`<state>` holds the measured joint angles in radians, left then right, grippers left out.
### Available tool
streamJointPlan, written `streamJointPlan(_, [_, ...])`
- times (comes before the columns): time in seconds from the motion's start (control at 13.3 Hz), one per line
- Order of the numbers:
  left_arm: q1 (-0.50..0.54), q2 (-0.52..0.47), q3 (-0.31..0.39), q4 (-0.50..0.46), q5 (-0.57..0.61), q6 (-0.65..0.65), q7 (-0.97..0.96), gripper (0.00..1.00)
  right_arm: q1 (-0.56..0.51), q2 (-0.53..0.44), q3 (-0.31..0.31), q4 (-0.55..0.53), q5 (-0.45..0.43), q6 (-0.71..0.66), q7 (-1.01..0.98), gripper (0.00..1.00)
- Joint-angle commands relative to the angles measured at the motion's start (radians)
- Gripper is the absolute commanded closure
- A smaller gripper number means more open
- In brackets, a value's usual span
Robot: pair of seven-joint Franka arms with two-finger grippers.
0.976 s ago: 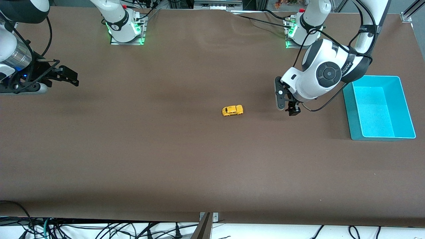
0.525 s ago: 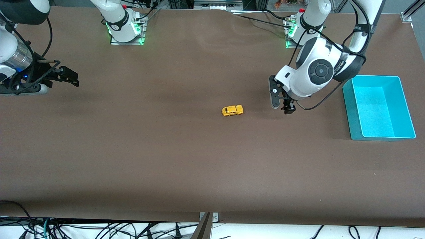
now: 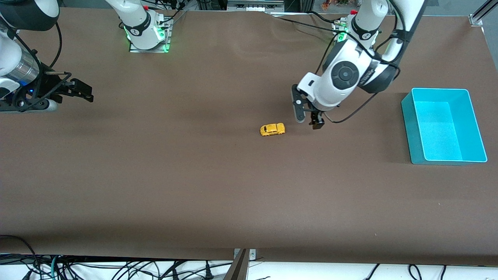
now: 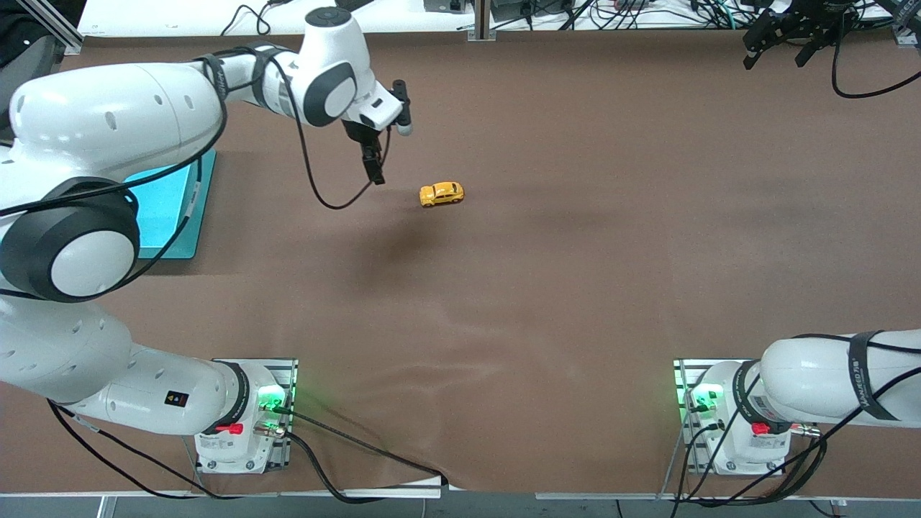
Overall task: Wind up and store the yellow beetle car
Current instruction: 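Lower the open left gripper over the yellow car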
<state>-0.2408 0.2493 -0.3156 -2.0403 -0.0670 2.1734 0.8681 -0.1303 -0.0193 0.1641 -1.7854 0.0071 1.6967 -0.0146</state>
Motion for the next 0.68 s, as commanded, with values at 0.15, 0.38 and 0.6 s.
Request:
streamJointPlan(0.15, [-0.121,0.083,0.009,0.003,-0.023,0.139,-0.161,0.0,-0.009,0.024,-0.006,0.03,0.001,-0.028,-0.001,0.0])
streamJointPlan(0.38, [-0.173,0.157,0.009,0.049,-0.019,0.196,-0.237,0.0,-0.012,0.027,-0.012,0.032,0.007,-0.028,0.005,0.0])
streamJointPlan(0.6, [-0.21,0.227,0.015,0.11,-0.01,0.218,-0.294,0.0,-0.014,0.027,-0.021,0.032,0.013,-0.026,0.004,0.0])
